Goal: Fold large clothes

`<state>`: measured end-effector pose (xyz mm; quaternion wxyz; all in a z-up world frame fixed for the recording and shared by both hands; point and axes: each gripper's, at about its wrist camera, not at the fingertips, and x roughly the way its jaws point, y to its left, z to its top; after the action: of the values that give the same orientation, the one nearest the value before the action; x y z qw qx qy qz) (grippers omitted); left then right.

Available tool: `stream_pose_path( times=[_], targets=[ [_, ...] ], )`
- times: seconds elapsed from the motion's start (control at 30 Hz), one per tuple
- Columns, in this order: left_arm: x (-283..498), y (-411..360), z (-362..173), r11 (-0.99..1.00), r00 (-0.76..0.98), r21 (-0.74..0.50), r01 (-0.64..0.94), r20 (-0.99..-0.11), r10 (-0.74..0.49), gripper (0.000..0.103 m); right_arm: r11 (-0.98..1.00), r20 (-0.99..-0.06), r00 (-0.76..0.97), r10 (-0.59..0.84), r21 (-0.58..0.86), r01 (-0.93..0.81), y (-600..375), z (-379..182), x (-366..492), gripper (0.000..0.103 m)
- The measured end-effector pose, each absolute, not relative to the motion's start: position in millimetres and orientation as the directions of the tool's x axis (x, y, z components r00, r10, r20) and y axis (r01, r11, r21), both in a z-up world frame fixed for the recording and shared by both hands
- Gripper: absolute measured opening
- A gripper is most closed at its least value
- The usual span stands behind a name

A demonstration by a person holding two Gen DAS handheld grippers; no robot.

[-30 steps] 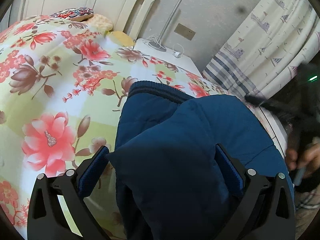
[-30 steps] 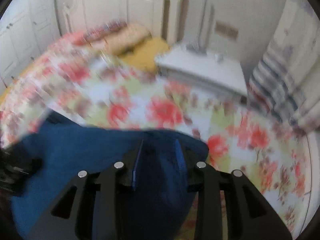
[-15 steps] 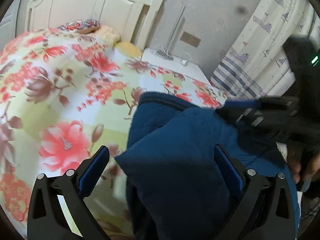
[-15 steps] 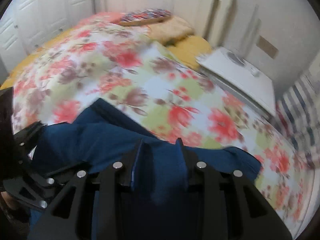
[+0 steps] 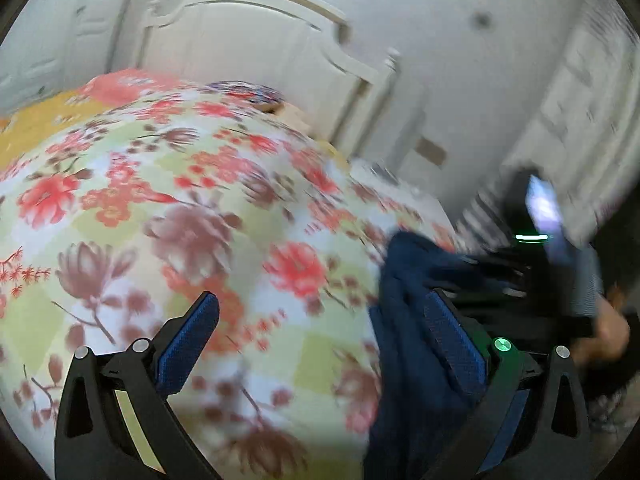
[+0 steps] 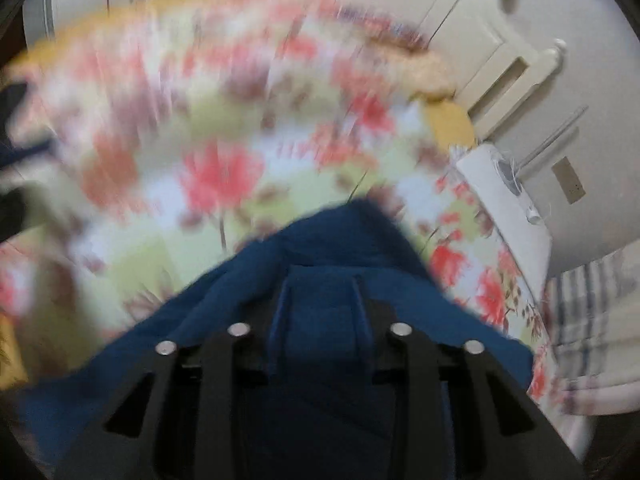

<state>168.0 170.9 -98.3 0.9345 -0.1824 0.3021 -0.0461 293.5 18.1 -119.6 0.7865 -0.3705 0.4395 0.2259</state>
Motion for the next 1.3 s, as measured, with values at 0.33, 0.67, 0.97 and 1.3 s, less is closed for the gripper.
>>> stream_pose_path(
  times=[0.33, 0.67, 0.97, 1.3],
  targets=[
    [120, 110, -91, 0.948, 0.778, -0.268, 0.17, -0.554, -0.296, 0.099, 0.734, -0.746, 0.593, 0.304, -0.213, -0.645, -57, -21, 192, 0.056],
    [117, 95, -94, 0.984, 0.775, -0.141, 0.111, -0.608, -0.175, 0.099, 0.701, -0.674, 0.684, 0.28, -0.343, -0.625, -59, -89, 76, 0.058],
    [106, 78, -89, 0.989, 0.776, -0.046, 0.143, -0.615, -0.141, 0.099, 0.826, -0.581, 0.735, 0.349, -0.18, -0.535, -138, -49, 49, 0.062],
    [105, 64, -94, 0.985, 0.758, -0.006, 0.174, -0.637, -0.138, 0.099, 0.849, -0.604, 0.639, 0.477, 0.129, -0.512, -195, -67, 50, 0.074]
  ],
)
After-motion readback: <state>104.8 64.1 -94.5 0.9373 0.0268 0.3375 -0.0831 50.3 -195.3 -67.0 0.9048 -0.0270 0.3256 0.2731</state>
